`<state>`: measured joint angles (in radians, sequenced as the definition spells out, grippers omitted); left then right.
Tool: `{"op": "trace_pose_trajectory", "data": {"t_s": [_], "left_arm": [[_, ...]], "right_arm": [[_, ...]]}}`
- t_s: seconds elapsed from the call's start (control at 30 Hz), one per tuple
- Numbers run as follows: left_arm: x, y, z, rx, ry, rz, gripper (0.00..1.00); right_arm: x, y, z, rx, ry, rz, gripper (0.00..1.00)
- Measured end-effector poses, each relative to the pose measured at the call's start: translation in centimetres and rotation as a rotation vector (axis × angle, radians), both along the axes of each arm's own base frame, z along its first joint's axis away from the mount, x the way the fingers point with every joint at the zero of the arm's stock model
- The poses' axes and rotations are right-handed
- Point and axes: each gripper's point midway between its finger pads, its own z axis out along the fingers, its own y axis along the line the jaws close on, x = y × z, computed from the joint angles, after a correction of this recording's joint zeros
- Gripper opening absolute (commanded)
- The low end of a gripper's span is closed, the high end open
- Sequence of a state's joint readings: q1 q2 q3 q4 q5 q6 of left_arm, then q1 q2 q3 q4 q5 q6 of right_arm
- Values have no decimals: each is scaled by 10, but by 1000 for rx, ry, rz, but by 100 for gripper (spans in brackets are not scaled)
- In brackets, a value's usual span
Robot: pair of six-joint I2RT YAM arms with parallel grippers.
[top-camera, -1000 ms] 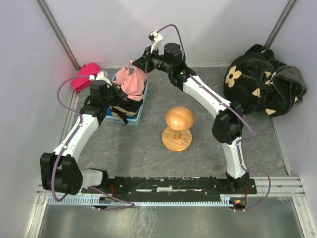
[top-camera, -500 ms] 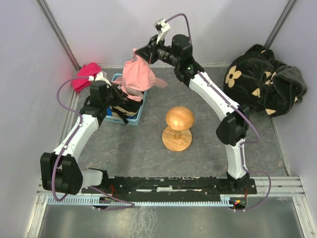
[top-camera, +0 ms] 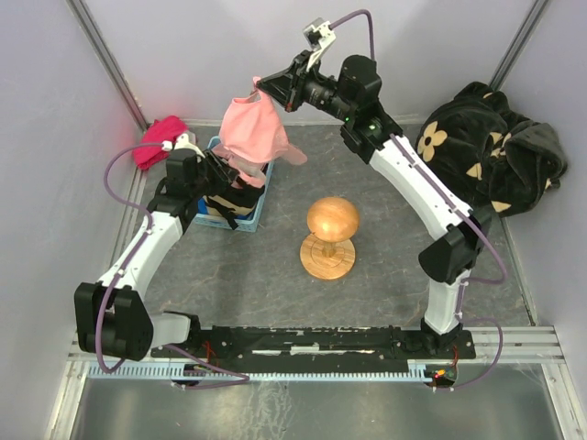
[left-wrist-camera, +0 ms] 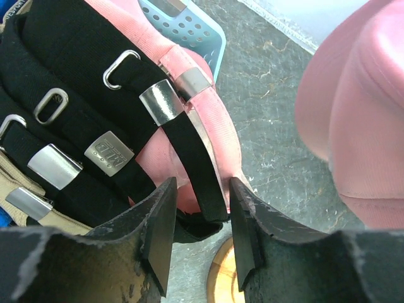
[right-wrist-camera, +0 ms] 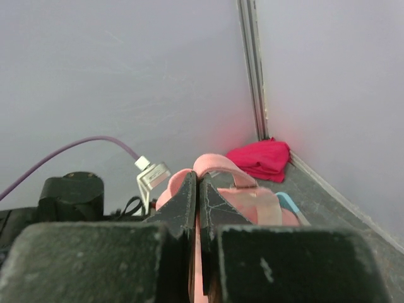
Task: Stack the hats
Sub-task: Pick up the hat from the bin, then place the hat on the hat stand.
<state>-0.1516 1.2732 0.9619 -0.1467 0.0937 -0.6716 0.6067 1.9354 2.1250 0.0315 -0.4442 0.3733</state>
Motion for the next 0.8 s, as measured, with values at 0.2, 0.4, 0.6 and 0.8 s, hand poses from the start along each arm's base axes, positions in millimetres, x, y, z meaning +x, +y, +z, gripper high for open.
{"op": "trace_pose_trajectory", "data": {"t_s": [0.2,0.4,0.6,0.8], "left_arm": [[1,1,6,-19,-13,20,52],[1,2,22,-48,-56,39,53],[-2,7,38,-60,-98,69,56],[-4,10,50,-60,-135,87,57]], "right_arm": [[-32,-16,7,24,20,16,2],[-66,-16,6,50,58,68,2],[-100,-14,-1,63,123,147,2],[-134,-18,-2,85,164,207,2]]}}
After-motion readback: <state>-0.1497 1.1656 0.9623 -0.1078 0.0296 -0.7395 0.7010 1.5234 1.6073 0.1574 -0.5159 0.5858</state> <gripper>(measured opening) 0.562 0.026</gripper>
